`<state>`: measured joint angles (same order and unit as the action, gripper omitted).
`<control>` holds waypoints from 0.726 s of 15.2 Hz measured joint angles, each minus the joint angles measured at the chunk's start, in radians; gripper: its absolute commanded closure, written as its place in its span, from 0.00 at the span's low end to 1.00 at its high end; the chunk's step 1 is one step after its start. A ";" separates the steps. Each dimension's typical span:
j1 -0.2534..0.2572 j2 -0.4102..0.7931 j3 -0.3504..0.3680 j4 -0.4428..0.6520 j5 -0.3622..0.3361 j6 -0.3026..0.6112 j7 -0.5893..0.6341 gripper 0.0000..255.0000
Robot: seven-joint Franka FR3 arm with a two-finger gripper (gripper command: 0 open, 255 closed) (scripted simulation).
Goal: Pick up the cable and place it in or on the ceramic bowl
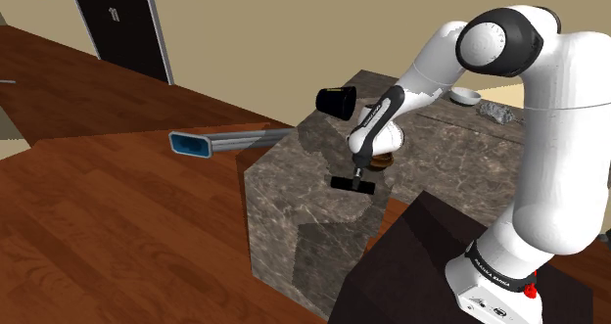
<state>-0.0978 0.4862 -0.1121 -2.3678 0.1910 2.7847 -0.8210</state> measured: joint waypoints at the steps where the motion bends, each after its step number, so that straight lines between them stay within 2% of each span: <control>1: 0.003 -0.016 -0.005 -0.006 -0.004 -0.010 0.002 1.00; 11: 0.035 -0.160 -0.047 -0.036 -0.052 -0.123 0.040 1.00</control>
<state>-0.0627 0.3259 -0.1594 -2.4038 0.1386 2.6616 -0.7807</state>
